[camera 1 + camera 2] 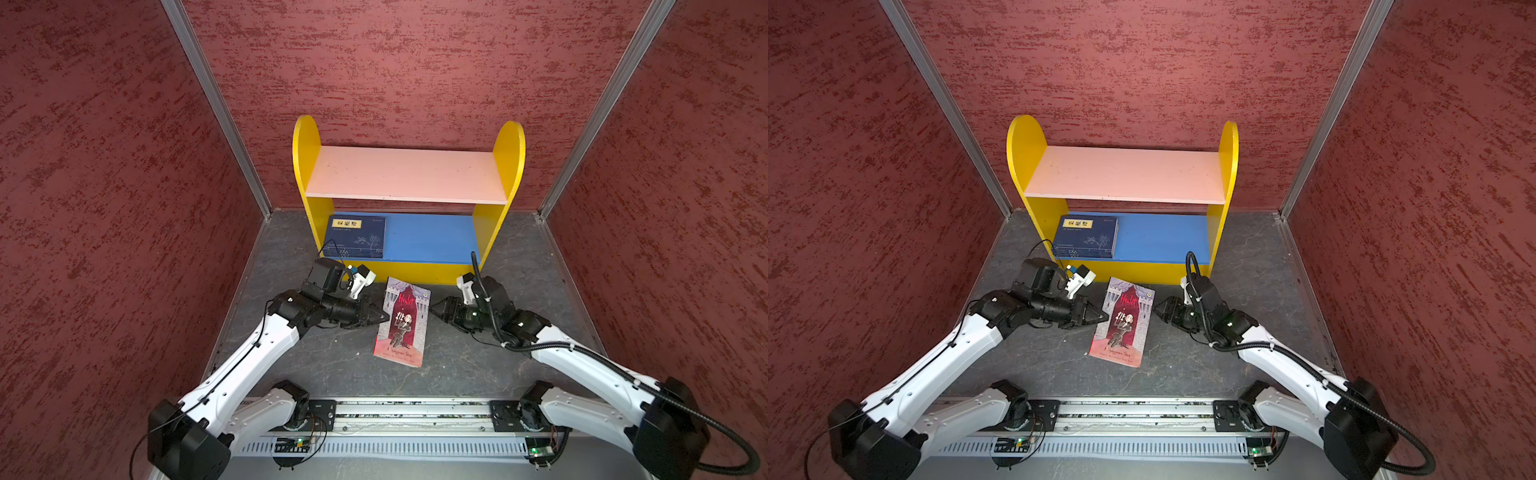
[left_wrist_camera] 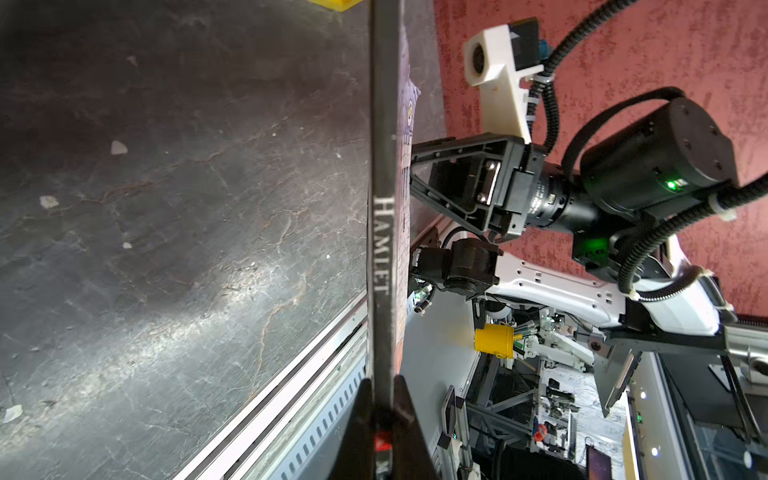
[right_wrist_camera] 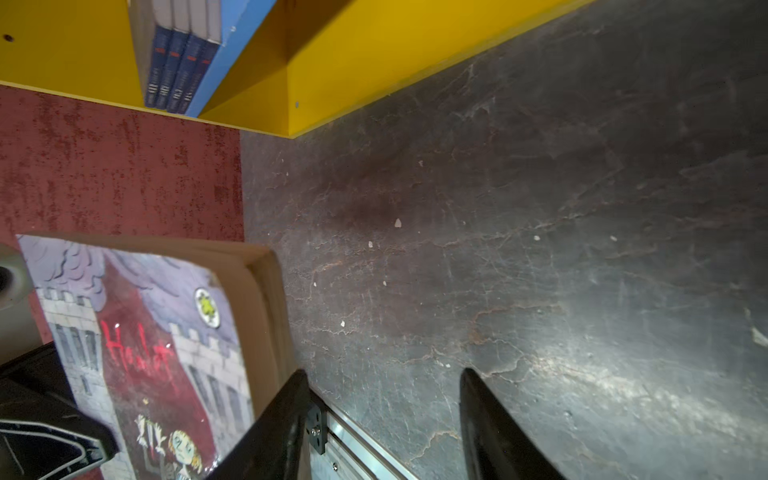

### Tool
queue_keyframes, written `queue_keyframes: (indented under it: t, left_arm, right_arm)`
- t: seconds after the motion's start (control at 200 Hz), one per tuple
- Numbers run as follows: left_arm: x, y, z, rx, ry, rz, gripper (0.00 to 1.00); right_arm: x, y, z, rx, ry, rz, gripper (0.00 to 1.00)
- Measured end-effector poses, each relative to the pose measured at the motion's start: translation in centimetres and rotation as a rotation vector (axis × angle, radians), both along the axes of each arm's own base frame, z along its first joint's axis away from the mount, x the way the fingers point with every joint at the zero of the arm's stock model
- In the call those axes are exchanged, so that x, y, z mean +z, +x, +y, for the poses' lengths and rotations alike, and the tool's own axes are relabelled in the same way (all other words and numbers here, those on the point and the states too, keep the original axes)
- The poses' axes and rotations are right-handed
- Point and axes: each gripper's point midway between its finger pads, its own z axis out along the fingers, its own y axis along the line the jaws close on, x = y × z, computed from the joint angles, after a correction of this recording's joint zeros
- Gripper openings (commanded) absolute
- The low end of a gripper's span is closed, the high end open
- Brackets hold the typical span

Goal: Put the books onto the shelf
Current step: 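Grip the upright Hamlet book with the left gripper while the right gripper draws back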

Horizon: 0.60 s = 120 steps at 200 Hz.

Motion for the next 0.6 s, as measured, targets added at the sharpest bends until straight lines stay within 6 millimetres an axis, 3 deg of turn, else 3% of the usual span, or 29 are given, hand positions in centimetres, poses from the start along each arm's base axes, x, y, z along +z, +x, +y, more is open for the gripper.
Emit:
queue_keyframes:
  t: [0.296,0.601]
  left_arm:
    - [2.6,-2.0,0.6,-0.048,-0.028,-0.105,0.0]
    - [7.6,-2.9,0.8,-0.088,-0.099,-0.292,0.0]
  right_arm:
    - [3.9,-1.3,-0.9,-0.015,0.062,-0.043,0.59]
    - [7.2,-1.9,-1.4,-0.029,0.115,-0.078,0.61]
